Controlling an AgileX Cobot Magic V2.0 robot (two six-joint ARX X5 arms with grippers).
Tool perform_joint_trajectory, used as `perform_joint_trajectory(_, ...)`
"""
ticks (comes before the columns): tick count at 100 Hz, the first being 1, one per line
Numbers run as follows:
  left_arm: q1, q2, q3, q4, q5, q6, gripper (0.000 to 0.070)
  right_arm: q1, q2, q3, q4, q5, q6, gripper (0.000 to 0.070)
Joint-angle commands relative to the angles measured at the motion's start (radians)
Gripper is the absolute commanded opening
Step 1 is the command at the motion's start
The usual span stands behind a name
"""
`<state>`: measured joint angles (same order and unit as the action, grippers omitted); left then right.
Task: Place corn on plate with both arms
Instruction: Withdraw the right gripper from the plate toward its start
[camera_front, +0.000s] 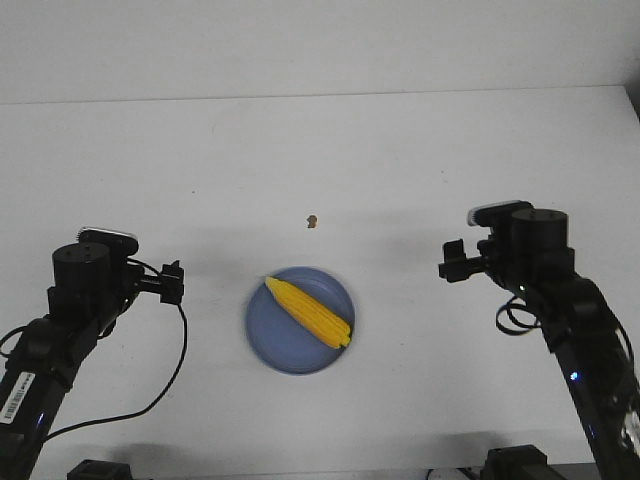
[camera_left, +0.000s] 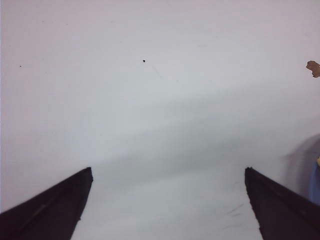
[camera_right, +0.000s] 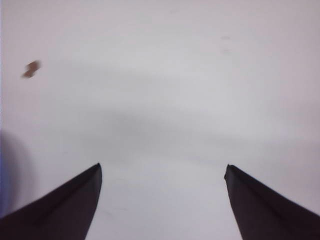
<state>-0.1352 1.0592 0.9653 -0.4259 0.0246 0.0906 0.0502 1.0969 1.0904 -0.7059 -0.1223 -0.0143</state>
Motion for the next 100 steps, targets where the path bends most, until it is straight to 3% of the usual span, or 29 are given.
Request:
perform_joint_trajectory(1, -0.002, 0.009, 0.005, 0.008, -0.003, -0.017, 0.0622, -0.017, -0.070, -0.034, 0.034, -0.001, 0.006, 0.0518)
perform_joint_trajectory(22, -0.002, 0.003, 0.005, 0.003, -0.002, -0.063, 0.0622, -0.046, -0.325, -0.197, 0.129, -0.001, 0.014, 0.0518)
perform_joint_trajectory(48, -0.002, -0.087, -0.040, 0.021, 0.006, -0.108, 0.0620, -0.046, -0.550, -0.334, 0.156, 0.000, 0.018, 0.0518)
perform_joint_trajectory(77, -0.002, -0.296, -0.223, 0.092, 0.004, -0.126, 0.0620, -0.045, -0.720, -0.476, 0.208, -0.001, 0.043, 0.0518)
perform_joint_trajectory(100, -0.002, -0.397, -0.268, 0.107, -0.003, -0.133, 0.0618, -0.045, -0.756, -0.482, 0.234, 0.000, 0.040, 0.0517)
